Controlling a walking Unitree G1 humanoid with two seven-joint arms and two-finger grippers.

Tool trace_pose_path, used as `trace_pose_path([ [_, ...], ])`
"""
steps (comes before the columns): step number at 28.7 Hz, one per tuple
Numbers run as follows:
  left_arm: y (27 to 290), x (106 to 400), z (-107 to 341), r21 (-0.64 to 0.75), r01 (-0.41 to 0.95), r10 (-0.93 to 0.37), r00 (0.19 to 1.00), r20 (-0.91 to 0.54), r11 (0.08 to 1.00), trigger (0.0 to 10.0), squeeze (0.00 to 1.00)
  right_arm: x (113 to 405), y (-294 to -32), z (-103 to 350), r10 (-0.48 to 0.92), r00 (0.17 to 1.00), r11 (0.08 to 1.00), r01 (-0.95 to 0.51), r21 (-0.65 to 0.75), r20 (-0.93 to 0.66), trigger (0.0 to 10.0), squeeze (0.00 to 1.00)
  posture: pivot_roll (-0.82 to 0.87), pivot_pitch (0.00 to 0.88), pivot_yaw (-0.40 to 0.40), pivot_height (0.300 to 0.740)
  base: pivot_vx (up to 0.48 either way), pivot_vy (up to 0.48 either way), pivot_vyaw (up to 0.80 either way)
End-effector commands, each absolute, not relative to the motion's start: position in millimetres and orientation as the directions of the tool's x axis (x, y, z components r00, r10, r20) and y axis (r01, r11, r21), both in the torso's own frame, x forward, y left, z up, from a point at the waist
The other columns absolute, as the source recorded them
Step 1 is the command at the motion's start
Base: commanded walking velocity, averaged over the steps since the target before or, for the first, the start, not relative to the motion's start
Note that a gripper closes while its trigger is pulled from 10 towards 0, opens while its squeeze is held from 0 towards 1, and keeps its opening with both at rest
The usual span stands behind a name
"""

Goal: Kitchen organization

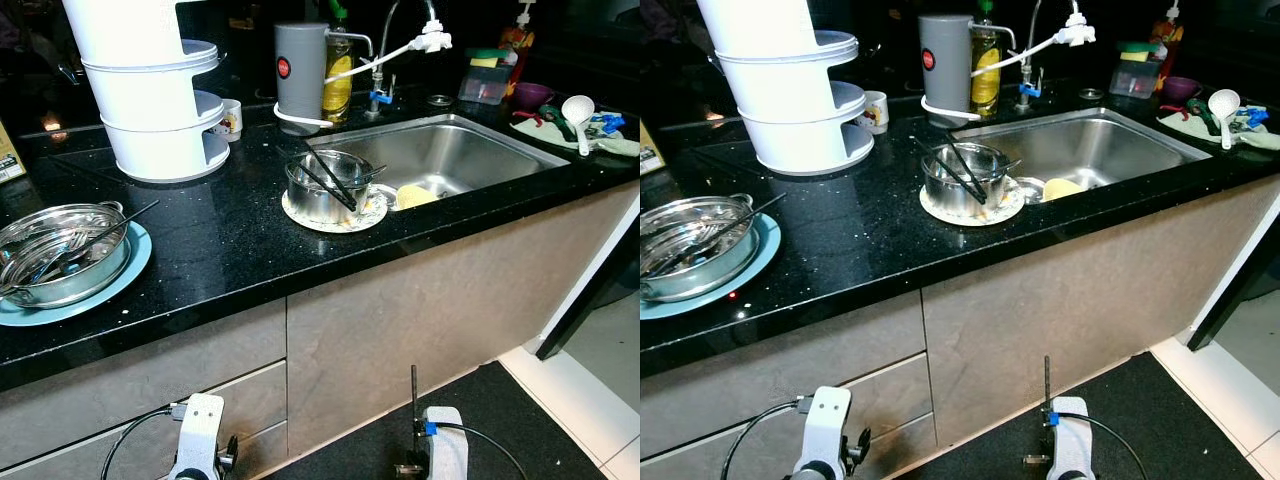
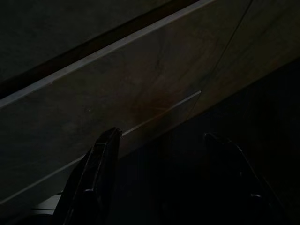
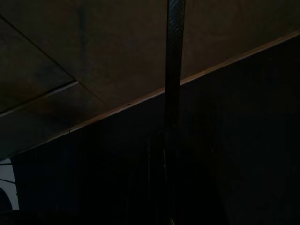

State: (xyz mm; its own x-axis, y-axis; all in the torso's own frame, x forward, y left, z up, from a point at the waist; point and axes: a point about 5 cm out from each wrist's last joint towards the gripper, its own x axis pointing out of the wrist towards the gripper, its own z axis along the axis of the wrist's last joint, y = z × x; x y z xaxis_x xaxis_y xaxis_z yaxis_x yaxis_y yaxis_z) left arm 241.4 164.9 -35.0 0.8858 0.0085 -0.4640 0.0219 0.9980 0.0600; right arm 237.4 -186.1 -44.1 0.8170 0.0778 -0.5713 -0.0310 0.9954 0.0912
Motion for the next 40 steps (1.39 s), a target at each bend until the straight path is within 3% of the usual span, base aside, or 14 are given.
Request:
trace_pose_path([
  [1, 167, 236, -39, 0.066, 0.017, 0.017, 0.875, -0.484, 0.998, 10.0, 0.00, 236, -184, -46, 0.085, 0.803, 0.995, -0.039, 0.090, -0.589, 10.0, 0.00, -0.11, 0.070, -0.032, 0.740, 0.000, 0.000, 0.00],
  [10, 172, 241, -37, 0.070, 0.002, 0.032, 0.875, -0.483, 0.998, 10.0, 0.00, 239, -180, -45, 0.092, 0.809, 0.994, -0.043, 0.098, -0.581, 10.0, 0.00, -0.12, 0.071, -0.025, 0.740, 0.000, 0.000, 0.00],
  [19, 160, 240, -40, 0.054, 0.013, 0.016, 0.861, -0.508, 0.998, 10.0, 0.00, 240, -186, -43, 0.066, 0.817, 0.995, -0.009, 0.101, -0.573, 10.0, 0.00, -0.15, 0.090, -0.019, 0.740, 0.000, 0.000, 0.00],
  [28, 174, 237, -41, 0.085, 0.013, 0.034, 0.855, -0.518, 0.996, 10.0, 0.00, 241, -177, -43, 0.071, 0.822, 0.992, 0.000, 0.125, -0.565, 10.0, 0.00, -0.09, 0.080, -0.008, 0.740, 0.000, 0.000, 0.00],
  [40, 173, 235, -42, 0.100, 0.018, 0.037, 0.855, -0.518, 0.995, 10.0, 0.00, 237, -174, -47, 0.095, 0.809, 0.992, -0.025, 0.127, -0.580, 10.0, 0.00, -0.04, 0.081, -0.062, 0.740, 0.000, 0.000, 0.00],
])
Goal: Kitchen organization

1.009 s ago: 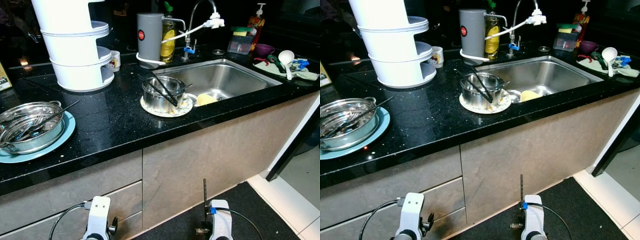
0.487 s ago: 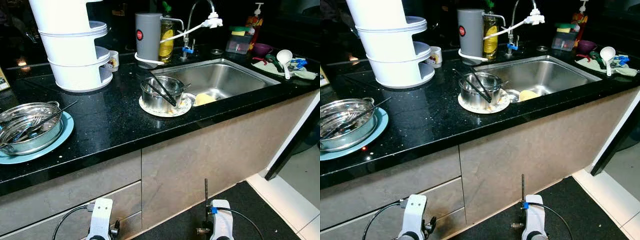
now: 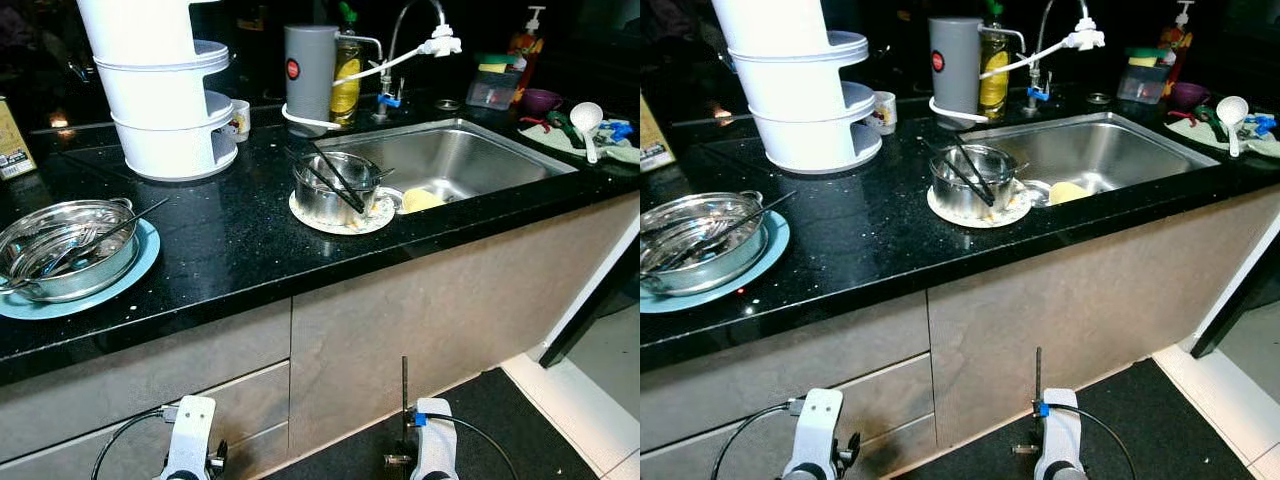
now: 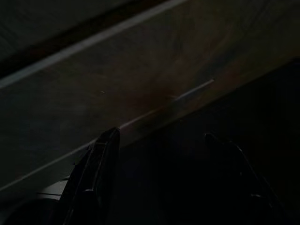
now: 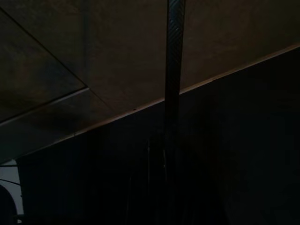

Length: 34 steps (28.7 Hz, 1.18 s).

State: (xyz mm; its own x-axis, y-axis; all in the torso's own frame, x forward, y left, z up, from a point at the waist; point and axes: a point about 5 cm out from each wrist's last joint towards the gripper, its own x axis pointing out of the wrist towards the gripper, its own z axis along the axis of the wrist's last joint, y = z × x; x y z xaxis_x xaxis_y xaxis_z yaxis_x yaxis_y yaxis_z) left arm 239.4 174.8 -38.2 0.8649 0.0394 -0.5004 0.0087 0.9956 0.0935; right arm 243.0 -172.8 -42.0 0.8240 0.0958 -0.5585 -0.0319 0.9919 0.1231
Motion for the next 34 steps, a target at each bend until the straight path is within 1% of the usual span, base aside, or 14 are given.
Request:
trace_pose_path([
  [1, 173, 235, -42, 0.101, 0.021, 0.034, 0.854, -0.520, 0.995, 10.0, 0.00, 237, -174, -47, 0.099, 0.807, 0.992, -0.033, 0.123, -0.582, 10.0, 0.00, -0.03, 0.077, -0.066, 0.740, 0.000, 0.000, 0.00],
  [8, 171, 238, -41, 0.107, 0.044, 0.019, 0.852, -0.522, 0.993, 10.0, 0.00, 236, -175, -47, 0.096, 0.808, 0.992, -0.033, 0.118, -0.581, 10.0, 0.00, -0.03, 0.069, -0.061, 0.740, 0.000, 0.000, 0.00],
  [18, 167, 246, -37, 0.114, 0.079, -0.008, 0.852, -0.523, 0.990, 10.0, 0.00, 235, -174, -47, 0.076, 0.813, 0.992, -0.004, 0.125, -0.577, 10.0, 0.00, -0.05, 0.066, -0.026, 0.740, 0.000, 0.000, 0.00],
  [28, 155, 252, -34, 0.101, 0.096, -0.030, 0.854, -0.519, 0.990, 10.0, 0.00, 238, -185, -46, 0.026, 0.811, 0.996, 0.029, 0.084, -0.584, 10.0, 0.00, -0.07, 0.076, -0.013, 0.740, 0.000, 0.000, 0.00],
  [32, 155, 255, -32, 0.079, 0.050, -0.002, 0.857, -0.516, 0.996, 10.0, 0.00, 240, -190, -42, 0.001, 0.822, 0.995, 0.054, 0.079, -0.569, 10.0, 0.00, -0.10, 0.127, 0.004, 0.740, 0.000, 0.000, 0.00],
  [34, 155, 256, -31, 0.076, 0.048, -0.003, 0.860, -0.510, 0.996, 10.0, 0.00, 241, -191, -42, -0.004, 0.823, 0.995, 0.058, 0.076, -0.569, 10.0, 0.00, -0.10, 0.132, 0.005, 0.740, 0.000, 0.000, 0.00],
])
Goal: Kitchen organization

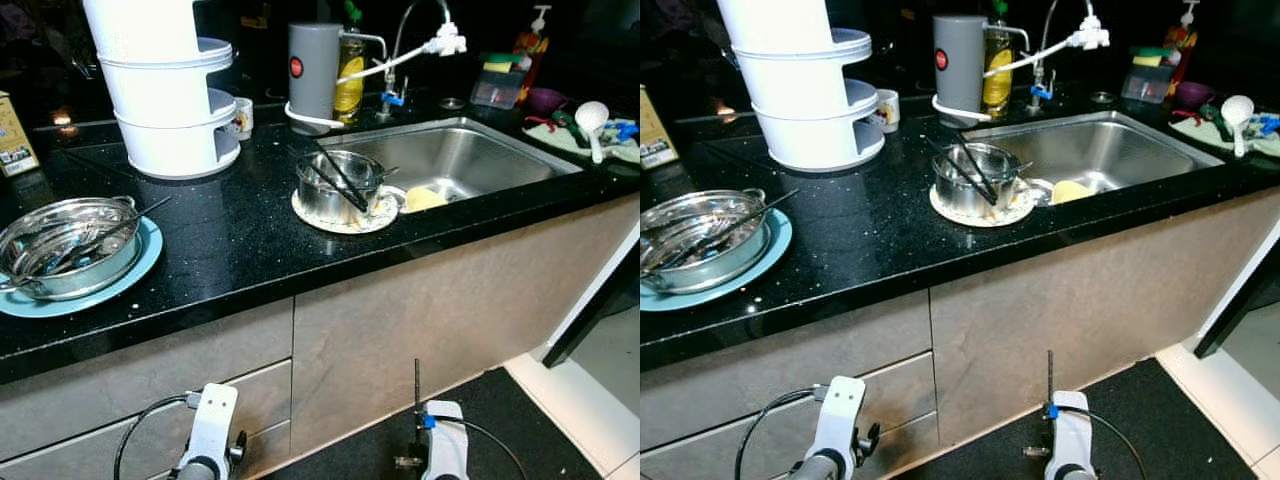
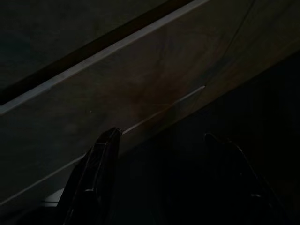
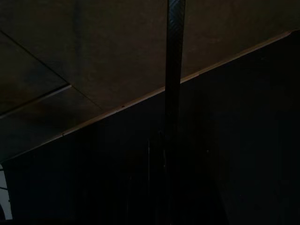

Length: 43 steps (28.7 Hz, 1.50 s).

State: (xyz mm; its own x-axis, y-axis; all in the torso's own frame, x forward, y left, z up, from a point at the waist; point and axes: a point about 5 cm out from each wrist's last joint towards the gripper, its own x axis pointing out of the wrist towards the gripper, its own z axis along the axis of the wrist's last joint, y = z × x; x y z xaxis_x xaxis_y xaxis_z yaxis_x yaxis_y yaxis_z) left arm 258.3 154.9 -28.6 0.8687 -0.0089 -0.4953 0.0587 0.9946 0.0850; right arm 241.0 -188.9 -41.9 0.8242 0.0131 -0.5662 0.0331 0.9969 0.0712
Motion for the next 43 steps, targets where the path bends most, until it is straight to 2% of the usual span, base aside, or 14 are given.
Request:
trace_pose_path([
  [1, 155, 256, -31, 0.076, 0.048, -0.003, 0.860, -0.510, 0.996, 10.0, 0.00, 241, -191, -42, -0.004, 0.823, 0.995, 0.058, 0.076, -0.569, 10.0, 0.00, -0.10, 0.132, 0.005, 0.740, 0.000, 0.000, 0.00],
  [9, 156, 258, -25, 0.035, 0.027, -0.007, 0.876, -0.483, 0.999, 10.0, 0.00, 255, -187, -30, 0.009, 0.855, 0.997, 0.033, 0.072, -0.518, 10.0, 0.00, -0.11, 0.174, 0.010, 0.740, 0.000, 0.000, 0.00],
  [15, 154, 248, -34, 0.065, 0.043, -0.002, 0.855, -0.519, 0.997, 10.0, 0.00, 251, -187, -34, 0.015, 0.842, 0.998, 0.020, 0.059, -0.539, 10.0, 0.00, -0.11, 0.175, -0.004, 0.740, 0.000, 0.000, 0.00],
  [29, 151, 242, -35, 0.015, 0.103, -0.078, 0.836, -0.542, 0.995, 10.0, 0.00, 249, -184, -36, 0.034, 0.836, 0.999, -0.018, 0.035, -0.548, 10.0, 0.00, -0.10, 0.177, -0.023, 0.740, 0.000, 0.000, 0.00],
  [35, 156, 243, -33, 0.087, 0.111, -0.049, 0.850, -0.525, 0.990, 10.0, 0.00, 247, -178, -38, 0.058, 0.821, 0.998, -0.047, 0.035, -0.567, 10.0, 0.00, -0.08, 0.178, -0.025, 0.740, 0.000, 0.000, 0.80],
  [43, 152, 245, -29, 0.070, 0.152, -0.093, 0.844, -0.528, 0.986, 10.0, 0.00, 250, -174, -37, 0.066, 0.825, 0.998, -0.053, 0.039, -0.562, 10.0, 0.00, -0.08, 0.179, -0.018, 0.740, 0.000, 0.000, 0.80],
])
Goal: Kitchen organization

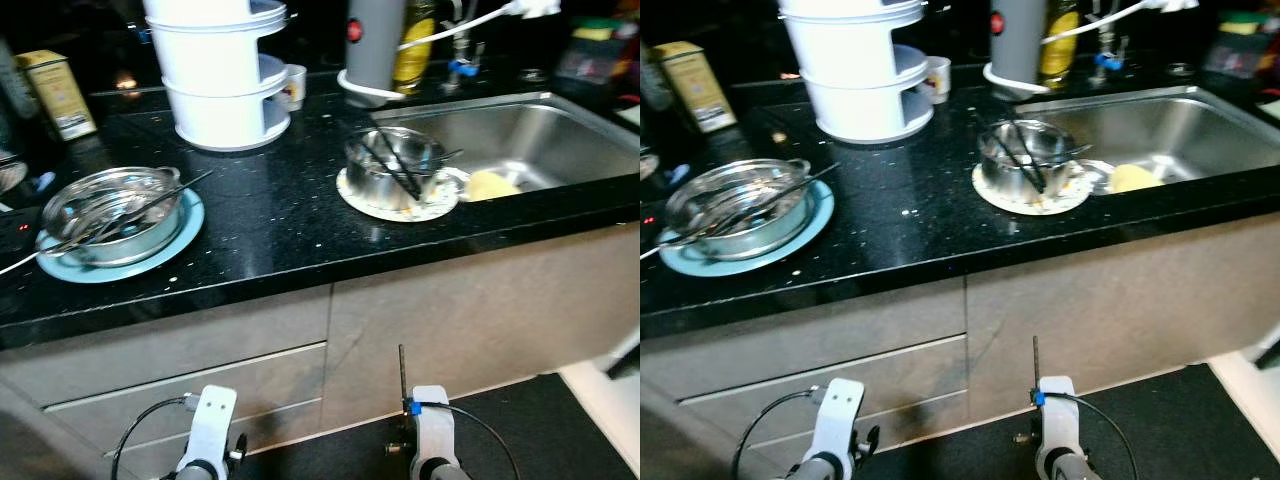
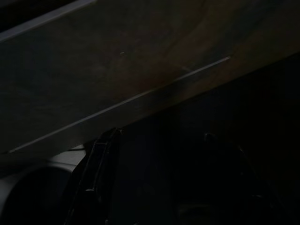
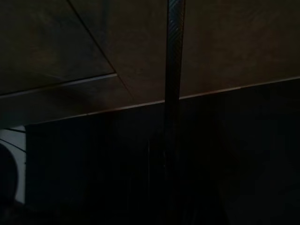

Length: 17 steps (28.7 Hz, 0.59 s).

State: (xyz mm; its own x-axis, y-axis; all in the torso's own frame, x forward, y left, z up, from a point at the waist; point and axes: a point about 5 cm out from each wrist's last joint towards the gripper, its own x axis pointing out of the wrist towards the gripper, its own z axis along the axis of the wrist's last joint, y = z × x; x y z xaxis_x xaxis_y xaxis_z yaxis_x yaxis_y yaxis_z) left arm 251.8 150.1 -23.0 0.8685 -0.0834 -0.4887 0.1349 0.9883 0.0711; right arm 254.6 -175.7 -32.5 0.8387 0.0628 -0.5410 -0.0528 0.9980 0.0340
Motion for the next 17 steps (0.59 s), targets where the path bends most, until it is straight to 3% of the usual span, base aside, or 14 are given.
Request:
trace_pose_path([
  [1, 149, 245, -29, 0.036, 0.179, -0.133, 0.838, -0.529, 0.983, 10.0, 0.00, 249, -175, -37, 0.063, 0.824, 0.998, -0.051, 0.038, -0.563, 10.0, 0.00, -0.08, 0.178, -0.014, 0.740, 0.000, 0.000, 0.80],
  [3, 146, 245, -27, 0.013, 0.212, -0.173, 0.833, -0.525, 0.977, 10.0, 0.00, 248, -176, -38, 0.059, 0.823, 0.998, -0.047, 0.036, -0.565, 10.0, 0.00, -0.08, 0.177, -0.010, 0.740, 0.000, 0.000, 0.80],
  [6, 148, 247, -26, 0.089, 0.200, -0.128, 0.851, -0.510, 0.976, 10.0, 0.00, 246, -178, -39, 0.052, 0.822, 0.999, -0.040, 0.033, -0.567, 10.0, 0.00, -0.08, 0.175, -0.006, 0.740, 0.000, 0.000, 0.80],
  [14, 148, 251, -25, 0.053, 0.190, -0.131, 0.828, -0.545, 0.980, 10.0, 0.00, 242, -181, -42, 0.032, 0.818, 0.999, -0.019, 0.029, -0.575, 10.0, 0.00, -0.08, 0.165, 0.014, 0.740, 0.000, 0.000, 0.80],
  [17, 147, 254, -22, 0.098, 0.215, -0.131, 0.835, -0.534, 0.972, 10.0, 0.00, 238, -185, -44, -0.002, 0.811, 0.999, 0.022, 0.026, -0.586, 10.0, 0.00, -0.08, 0.162, 0.020, 0.740, 0.000, 0.000, 0.51],
])
